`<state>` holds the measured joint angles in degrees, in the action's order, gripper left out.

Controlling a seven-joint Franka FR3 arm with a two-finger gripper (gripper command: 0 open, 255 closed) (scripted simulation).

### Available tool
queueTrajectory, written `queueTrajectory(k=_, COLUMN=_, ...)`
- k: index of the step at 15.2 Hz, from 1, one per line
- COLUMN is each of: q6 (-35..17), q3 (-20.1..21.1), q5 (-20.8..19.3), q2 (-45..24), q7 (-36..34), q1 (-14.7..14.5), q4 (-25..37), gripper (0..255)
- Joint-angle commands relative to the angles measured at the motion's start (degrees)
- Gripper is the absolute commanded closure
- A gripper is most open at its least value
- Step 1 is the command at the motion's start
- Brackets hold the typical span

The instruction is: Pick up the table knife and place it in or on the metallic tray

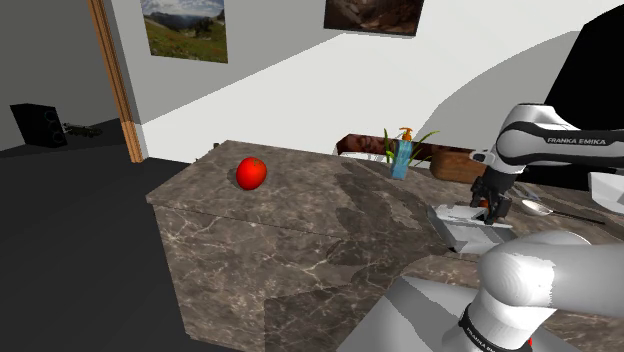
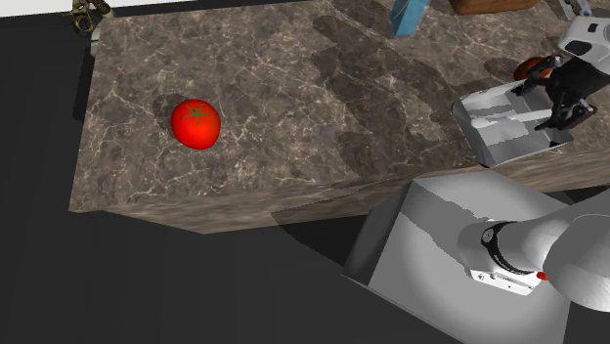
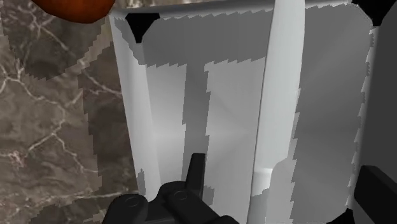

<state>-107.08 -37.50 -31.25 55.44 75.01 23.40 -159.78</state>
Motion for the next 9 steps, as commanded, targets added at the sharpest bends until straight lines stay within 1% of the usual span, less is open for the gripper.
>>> queueTrajectory(k=1, q6=3.7, q3=1.9, q5=1.8, q2=1.0, q7=0.3, q1=-0.5, q4=2.8, gripper=0)
queueTrajectory(k=2, q6=5.2, q3=2.7, q5=2.5, q2=1.2, q7=0.4, q1=-0.7, q4=4.0, gripper=0)
queueTrajectory(k=9, q6=5.2, q3=2.7, q5=2.5, q2=1.2, q7=0.4, q1=-0.7, q4=4.0, gripper=0)
